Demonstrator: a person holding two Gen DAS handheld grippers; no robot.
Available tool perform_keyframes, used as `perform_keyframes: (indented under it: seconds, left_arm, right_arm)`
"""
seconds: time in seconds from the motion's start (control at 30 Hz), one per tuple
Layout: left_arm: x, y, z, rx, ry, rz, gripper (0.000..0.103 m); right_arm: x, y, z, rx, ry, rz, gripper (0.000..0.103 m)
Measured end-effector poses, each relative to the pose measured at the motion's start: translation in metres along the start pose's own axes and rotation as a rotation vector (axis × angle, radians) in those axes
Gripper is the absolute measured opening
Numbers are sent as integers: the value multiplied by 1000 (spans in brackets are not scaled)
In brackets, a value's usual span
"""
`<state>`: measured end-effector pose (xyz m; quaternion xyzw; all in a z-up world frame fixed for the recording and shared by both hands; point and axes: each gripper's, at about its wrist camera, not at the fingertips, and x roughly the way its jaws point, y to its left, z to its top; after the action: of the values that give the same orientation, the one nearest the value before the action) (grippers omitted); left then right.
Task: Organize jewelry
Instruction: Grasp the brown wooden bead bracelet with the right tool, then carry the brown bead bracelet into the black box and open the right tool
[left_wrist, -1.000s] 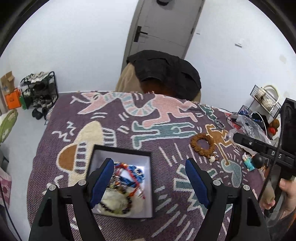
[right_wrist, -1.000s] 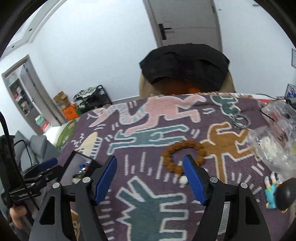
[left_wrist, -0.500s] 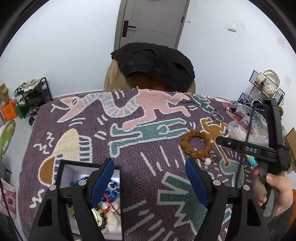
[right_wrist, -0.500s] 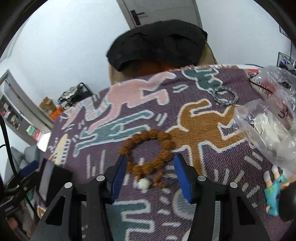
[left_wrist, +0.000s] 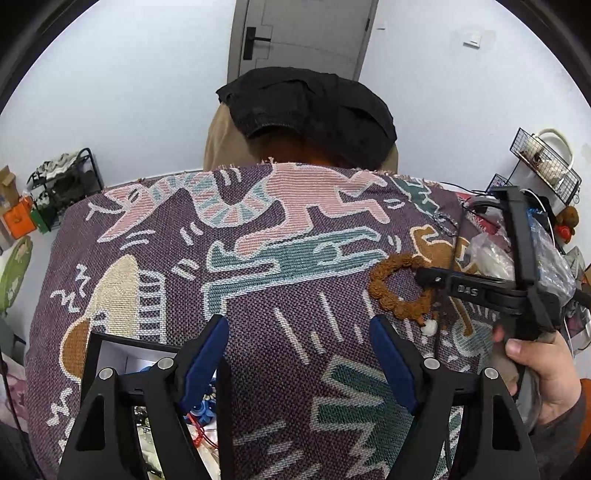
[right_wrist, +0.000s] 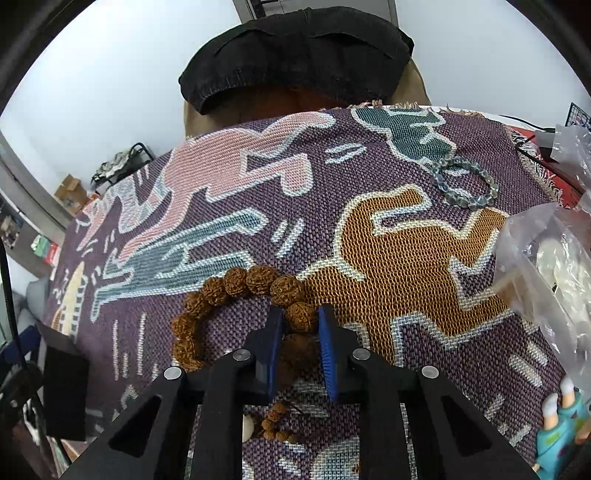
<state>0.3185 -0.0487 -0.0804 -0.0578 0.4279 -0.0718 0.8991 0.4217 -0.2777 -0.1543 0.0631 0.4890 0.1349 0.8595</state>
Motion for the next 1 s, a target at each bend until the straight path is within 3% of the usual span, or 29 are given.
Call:
perform_keyframes:
  seconds: [0.23, 0.5, 0.77, 1.0]
  left_arm:
    - [-10, 15, 2, -36, -28, 4, 79]
    - [-32, 41, -2, -78, -69, 22, 79]
    - [-53, 79, -14, -143, -95, 36, 79]
    - [-70, 108, -28, -181, -114, 49, 79]
  right_arm:
    - [-47, 18, 7, -37, -117, 69, 20]
    - [-105, 71, 12, -130, -234, 131, 20]
    - [-138, 125, 2, -206, -277, 229, 20]
    - [-138, 170, -9, -255, -261, 292, 20]
